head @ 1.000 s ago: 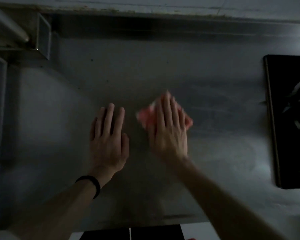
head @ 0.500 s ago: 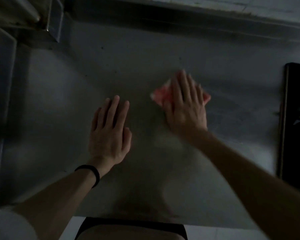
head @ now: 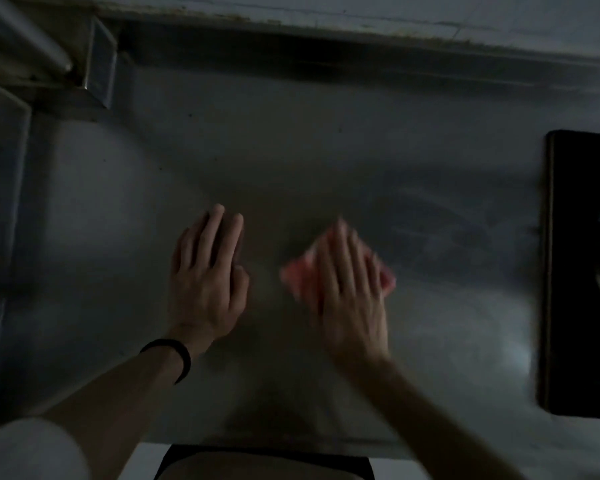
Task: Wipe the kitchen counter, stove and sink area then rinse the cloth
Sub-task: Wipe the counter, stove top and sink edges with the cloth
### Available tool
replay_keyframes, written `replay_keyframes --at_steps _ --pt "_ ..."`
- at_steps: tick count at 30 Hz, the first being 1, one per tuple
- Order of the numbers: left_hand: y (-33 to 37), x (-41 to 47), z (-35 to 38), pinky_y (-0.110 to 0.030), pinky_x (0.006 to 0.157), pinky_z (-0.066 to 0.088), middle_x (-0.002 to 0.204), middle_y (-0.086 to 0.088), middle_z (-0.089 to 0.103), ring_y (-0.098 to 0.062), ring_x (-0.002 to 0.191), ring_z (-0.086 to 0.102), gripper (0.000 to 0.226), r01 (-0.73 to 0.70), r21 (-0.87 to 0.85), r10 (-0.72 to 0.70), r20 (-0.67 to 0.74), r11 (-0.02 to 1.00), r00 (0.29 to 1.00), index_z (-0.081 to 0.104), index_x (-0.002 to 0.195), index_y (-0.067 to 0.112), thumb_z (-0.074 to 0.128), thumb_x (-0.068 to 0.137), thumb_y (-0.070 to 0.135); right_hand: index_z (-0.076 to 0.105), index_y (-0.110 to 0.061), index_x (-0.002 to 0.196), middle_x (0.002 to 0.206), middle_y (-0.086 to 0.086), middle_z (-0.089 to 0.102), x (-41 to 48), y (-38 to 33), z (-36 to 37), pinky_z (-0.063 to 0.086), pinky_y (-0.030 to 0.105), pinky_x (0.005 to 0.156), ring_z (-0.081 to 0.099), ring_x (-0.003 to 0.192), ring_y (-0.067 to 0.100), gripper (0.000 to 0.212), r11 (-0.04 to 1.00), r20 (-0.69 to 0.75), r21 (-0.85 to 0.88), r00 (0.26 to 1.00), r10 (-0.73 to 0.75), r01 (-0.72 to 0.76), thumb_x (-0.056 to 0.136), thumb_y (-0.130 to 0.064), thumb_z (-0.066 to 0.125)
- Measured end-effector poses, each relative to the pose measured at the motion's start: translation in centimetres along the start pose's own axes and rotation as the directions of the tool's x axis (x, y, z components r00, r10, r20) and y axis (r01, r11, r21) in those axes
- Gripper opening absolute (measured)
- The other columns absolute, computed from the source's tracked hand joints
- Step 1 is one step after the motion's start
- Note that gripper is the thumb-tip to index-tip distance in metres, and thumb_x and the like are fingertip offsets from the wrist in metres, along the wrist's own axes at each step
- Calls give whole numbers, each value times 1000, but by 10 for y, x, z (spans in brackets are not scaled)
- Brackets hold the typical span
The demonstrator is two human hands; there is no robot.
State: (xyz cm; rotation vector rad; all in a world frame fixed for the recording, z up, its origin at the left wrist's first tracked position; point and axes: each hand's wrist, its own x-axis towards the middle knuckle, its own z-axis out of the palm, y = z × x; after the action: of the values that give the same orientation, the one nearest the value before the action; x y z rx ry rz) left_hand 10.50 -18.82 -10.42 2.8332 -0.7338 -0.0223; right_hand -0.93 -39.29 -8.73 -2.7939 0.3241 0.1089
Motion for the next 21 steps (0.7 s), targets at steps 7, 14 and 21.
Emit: replay_keyframes --at_steps 7,14,21 --pt "-1 1 -2 -57 124 27 173 -11 22 -36 157 27 71 -11 -7 11 14 1000 1000 34 163 14 44 95 30 47 -8 153 167 14 32 -107 -16 13 20 46 126 31 154 31 68 998 143 10 987 -69 69 96 -44 51" --pt "-4 2 4 -55 125 27 174 -9 21 -33 158 25 73 3 35 -4 40 999 999 32 164 18 45 94 34 21 -8 165 174 14 11 105 -20 -1 1 44 130 9 162 30 68 998 42 -7 997 -68 68 109 -44 36" --pt "-5 0 4 -53 127 23 175 -9 16 -32 160 21 75 -8 38 5 60 999 998 27 166 19 44 95 36 6 -10 167 175 14 -1 221 -13 -9 -5 45 131 -3 162 29 72 999 37 -31 999 -12 13 109 -50 21"
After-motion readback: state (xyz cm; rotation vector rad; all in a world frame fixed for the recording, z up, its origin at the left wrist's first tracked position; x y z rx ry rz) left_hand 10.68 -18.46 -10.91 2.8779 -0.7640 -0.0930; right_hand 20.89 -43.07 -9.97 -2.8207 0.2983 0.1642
